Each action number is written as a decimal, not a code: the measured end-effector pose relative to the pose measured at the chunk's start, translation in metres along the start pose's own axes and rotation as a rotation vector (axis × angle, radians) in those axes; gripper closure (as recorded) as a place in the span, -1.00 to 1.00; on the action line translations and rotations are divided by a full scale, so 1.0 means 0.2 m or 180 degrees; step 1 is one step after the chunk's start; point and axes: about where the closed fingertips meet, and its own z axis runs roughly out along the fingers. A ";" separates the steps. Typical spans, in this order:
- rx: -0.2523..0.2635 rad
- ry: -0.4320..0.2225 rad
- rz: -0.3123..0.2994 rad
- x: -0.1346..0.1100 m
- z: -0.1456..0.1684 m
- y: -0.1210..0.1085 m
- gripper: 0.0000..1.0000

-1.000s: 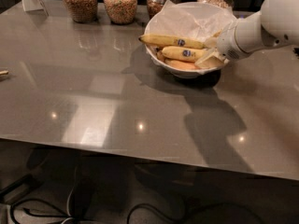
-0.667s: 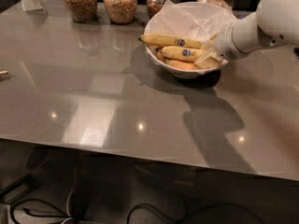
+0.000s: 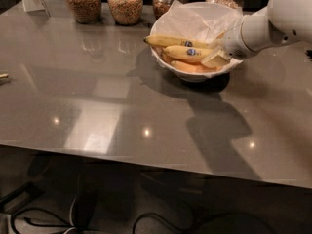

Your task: Pick banana from white bowl

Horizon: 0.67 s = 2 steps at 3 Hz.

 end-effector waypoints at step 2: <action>0.0069 -0.0240 -0.0058 -0.10 -0.27 -0.05 1.00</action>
Offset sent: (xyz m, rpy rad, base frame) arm -0.0554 -0.0298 0.0937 0.1315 -0.0949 0.0650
